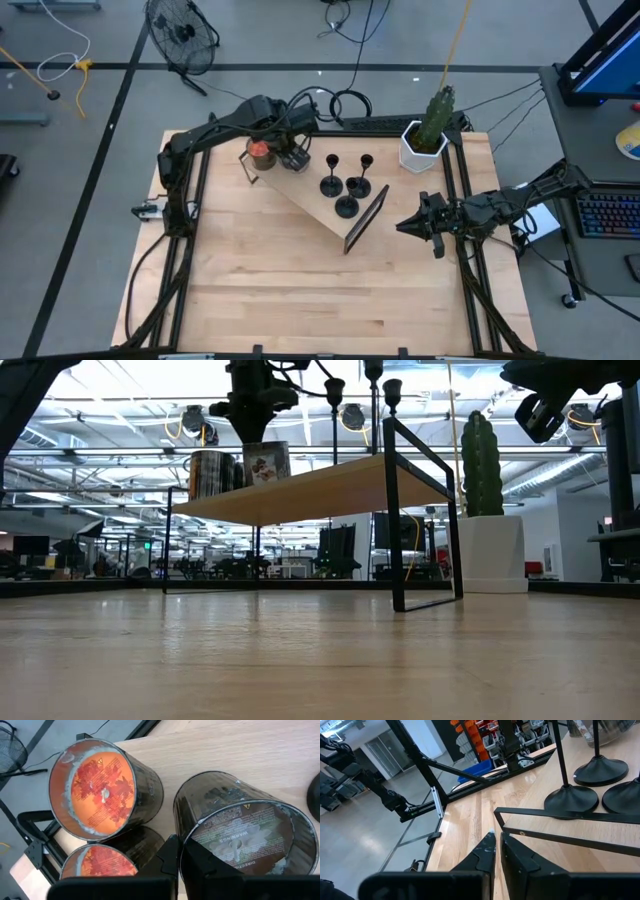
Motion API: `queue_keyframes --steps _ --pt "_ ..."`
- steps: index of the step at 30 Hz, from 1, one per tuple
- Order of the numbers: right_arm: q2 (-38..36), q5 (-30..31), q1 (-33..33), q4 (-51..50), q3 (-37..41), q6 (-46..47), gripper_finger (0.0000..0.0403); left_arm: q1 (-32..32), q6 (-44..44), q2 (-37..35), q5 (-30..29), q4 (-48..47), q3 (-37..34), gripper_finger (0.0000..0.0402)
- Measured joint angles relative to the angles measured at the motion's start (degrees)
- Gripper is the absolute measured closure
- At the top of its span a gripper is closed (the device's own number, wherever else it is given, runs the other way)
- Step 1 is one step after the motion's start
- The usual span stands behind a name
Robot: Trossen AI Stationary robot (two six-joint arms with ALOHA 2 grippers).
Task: Pick & Place candle stick holders
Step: Put the brown scented candle on the shelf, then return to Home Position
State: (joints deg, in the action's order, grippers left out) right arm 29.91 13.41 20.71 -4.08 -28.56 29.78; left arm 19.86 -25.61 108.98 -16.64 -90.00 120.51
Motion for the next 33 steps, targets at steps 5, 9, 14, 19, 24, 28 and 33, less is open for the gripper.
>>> queue_keyframes --steps 5,9,14,19,24,28,33 --pt "0.00 -0.13 0.00 0.00 0.00 0.00 0.0385 0.00 -0.01 -0.01 -0.01 0.00 0.00 0.0391" --pt "-0.01 -0.15 0.00 0.00 0.00 0.00 0.0385 0.00 -0.11 -0.02 -0.07 0.02 0.00 0.0382" --pt "0.00 -0.17 0.00 0.00 0.00 0.00 0.0385 0.00 -0.23 -0.17 -0.14 0.04 0.00 0.0353" --pt "0.00 -0.17 0.00 0.00 0.00 0.00 0.0385 0.00 -0.20 -0.18 -0.86 0.03 0.00 0.0325" --pt "0.00 -0.17 0.00 0.00 0.00 0.00 0.0385 -0.11 -0.54 -2.19 -0.84 0.24 0.00 0.0322" --pt "0.00 -0.17 0.00 0.00 0.00 0.04 0.0385 -0.87 -1.06 -5.91 3.84 0.26 0.00 0.0329" --pt "0.00 -0.20 0.00 -0.18 -0.02 0.04 0.0385 -4.16 5.76 -11.56 3.10 0.15 0.02 0.0332"
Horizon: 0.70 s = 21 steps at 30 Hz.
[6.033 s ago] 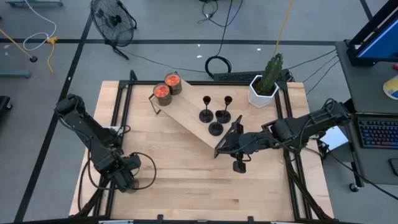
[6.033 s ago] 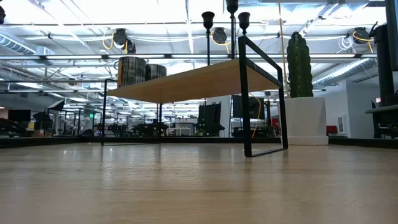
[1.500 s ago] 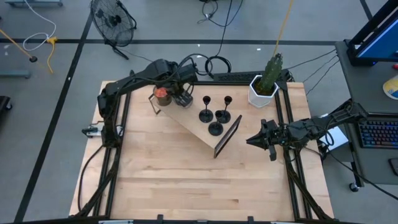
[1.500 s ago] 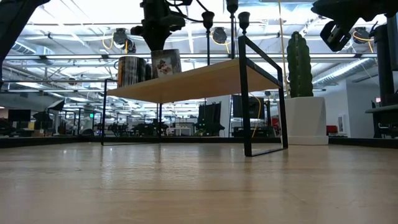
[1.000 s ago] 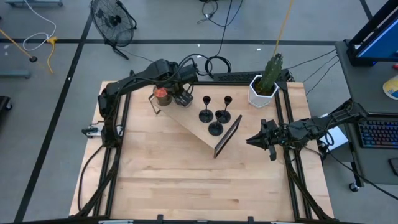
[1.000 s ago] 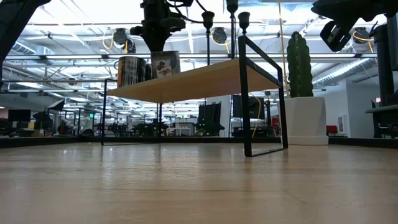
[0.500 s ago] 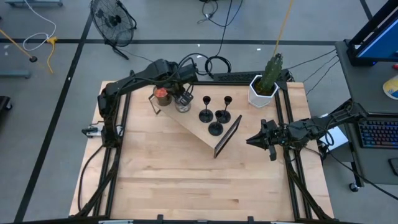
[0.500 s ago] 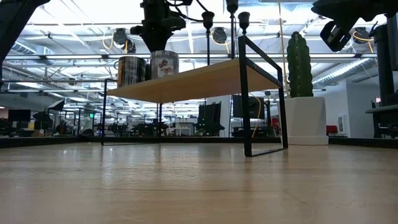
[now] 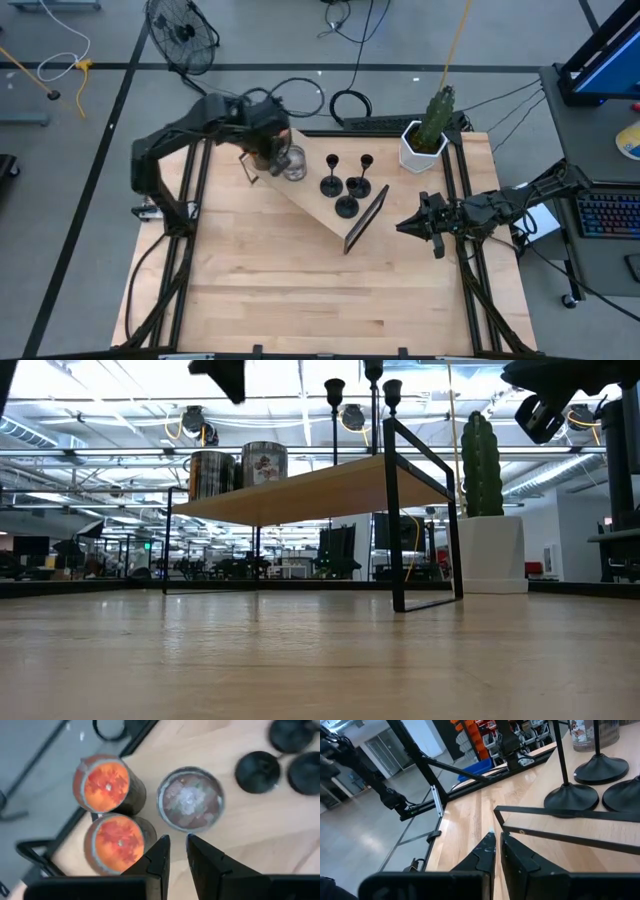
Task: Pick & Place candle stick holders
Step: Return to Home Position
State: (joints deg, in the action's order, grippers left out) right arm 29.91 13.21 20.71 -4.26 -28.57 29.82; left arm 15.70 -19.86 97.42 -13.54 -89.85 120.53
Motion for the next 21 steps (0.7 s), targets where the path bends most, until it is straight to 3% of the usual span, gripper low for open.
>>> queue_keyframes --steps 5,9,21 --pt "-1.19 -1.50 0.00 -1.26 -0.01 -0.41 0.0385 -5.15 1.50 -4.64 -5.06 1.15 -1.70 0.0332" --pt "-3.80 -1.48 0.02 -5.51 -0.05 -0.78 0.0385 -9.48 -2.67 -10.35 -7.61 5.08 -8.95 0.0332" --pt "-13.10 -1.46 0.02 -15.30 -0.05 -0.61 0.0385 -26.89 -22.59 -36.08 -8.07 37.18 -54.65 0.0332"
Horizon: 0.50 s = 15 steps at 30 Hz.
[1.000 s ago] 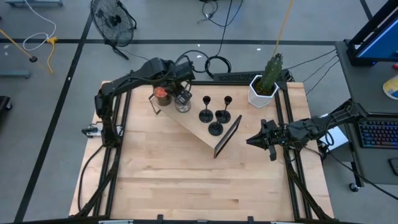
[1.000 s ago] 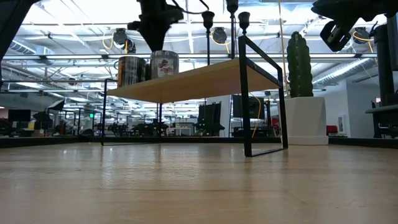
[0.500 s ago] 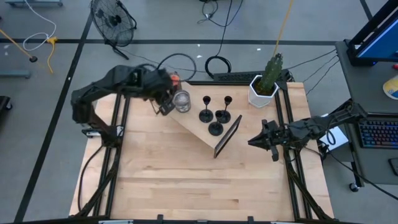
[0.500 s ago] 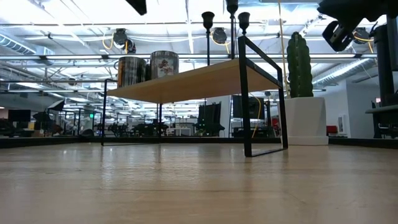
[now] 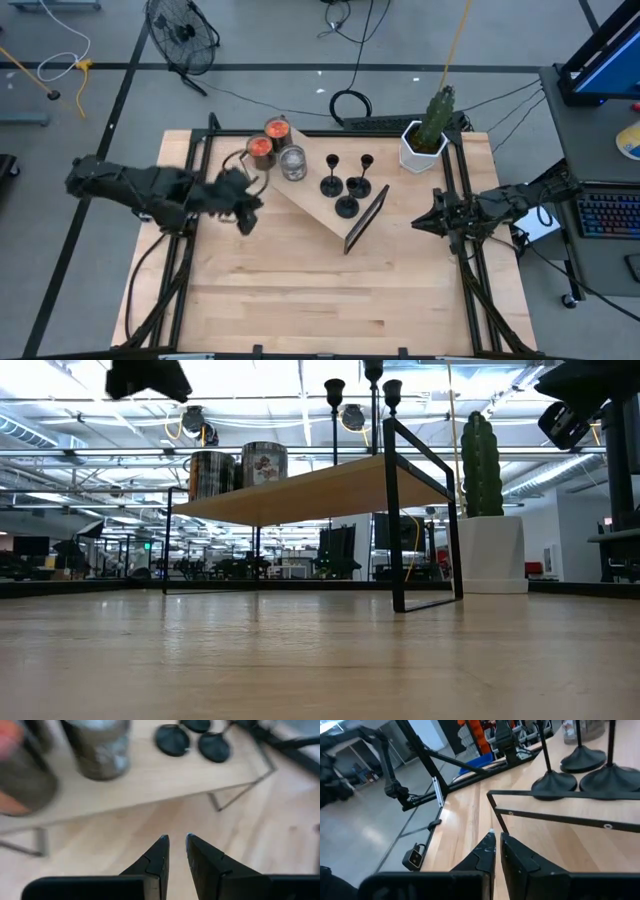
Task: Pick & Place candle stick holders
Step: Return to Home Position
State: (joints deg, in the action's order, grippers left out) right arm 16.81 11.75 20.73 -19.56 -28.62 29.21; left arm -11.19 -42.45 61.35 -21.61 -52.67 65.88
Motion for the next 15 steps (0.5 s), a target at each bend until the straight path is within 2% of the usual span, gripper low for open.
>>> queue_keyframes --steps 7,11,15 --pt "-4.59 0.11 0.00 -0.91 0.02 -1.97 0.0385 -9.43 -4.40 -11.35 -6.22 24.78 -21.29 0.0332" --pt "-6.31 0.26 0.00 -3.56 0.02 -1.42 0.0385 -12.92 -4.50 -14.85 -11.40 34.04 -30.33 0.0332" --pt "-6.85 2.29 0.00 -6.47 0.02 2.26 0.0385 -14.18 -5.27 -17.28 -13.52 42.23 -38.28 0.0332"
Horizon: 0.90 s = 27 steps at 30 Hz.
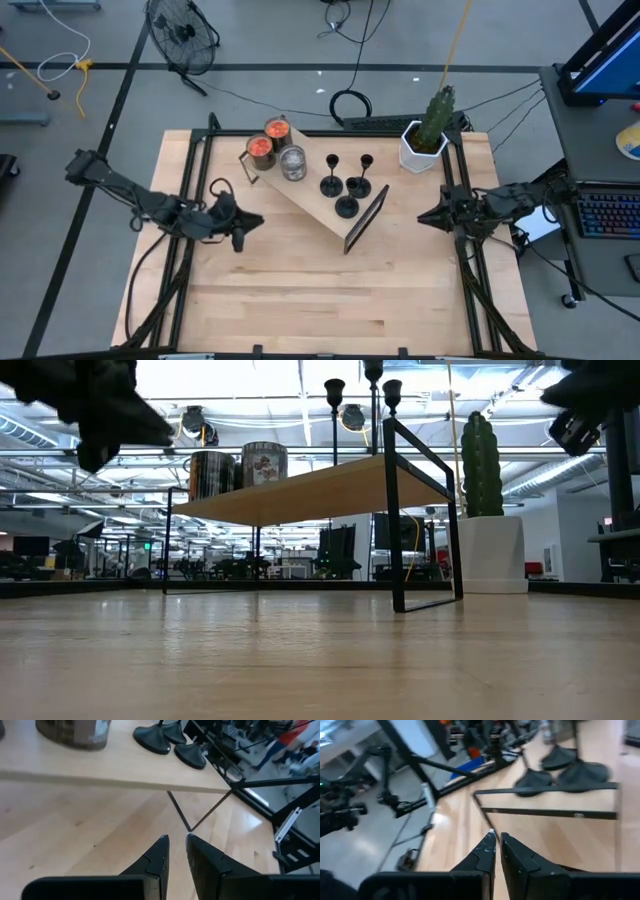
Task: Pick & Place candle stick holders
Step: Return to Home Position
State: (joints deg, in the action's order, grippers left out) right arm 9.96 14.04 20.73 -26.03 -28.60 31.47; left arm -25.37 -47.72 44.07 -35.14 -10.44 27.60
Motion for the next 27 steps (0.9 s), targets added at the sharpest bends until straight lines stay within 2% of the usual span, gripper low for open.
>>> queue_keyframes --steps 6,10,12,15,17,21,27 --pt "0.00 7.36 -0.02 -1.15 0.04 0.45 0.0385 0.61 2.00 -2.11 0.64 11.46 -9.25 0.0332" --pt "-0.61 8.62 -0.02 -1.19 0.04 0.16 0.0385 4.22 4.13 -2.60 3.06 12.50 -11.30 0.0332" --pt "-0.89 8.62 -0.02 -1.23 0.04 -0.49 0.0385 7.40 7.17 -2.62 5.97 12.30 -11.54 0.0332" --pt "-1.54 8.66 0.00 -1.23 0.04 -0.57 0.0385 13.33 11.68 -3.99 13.78 12.06 -11.54 0.0332" --pt "-1.91 8.62 -0.01 -1.25 0.04 -0.64 0.0385 17.12 14.07 -6.15 17.23 10.28 -11.54 0.0332" --pt "-2.25 8.46 -0.02 -1.26 0.04 0.73 0.0385 22.99 14.76 -13.68 19.80 2.27 -11.54 0.0332" --pt "-2.18 8.45 -0.02 -1.26 0.04 0.86 0.0385 23.00 14.87 -28.22 21.63 -9.93 -11.54 0.0332"
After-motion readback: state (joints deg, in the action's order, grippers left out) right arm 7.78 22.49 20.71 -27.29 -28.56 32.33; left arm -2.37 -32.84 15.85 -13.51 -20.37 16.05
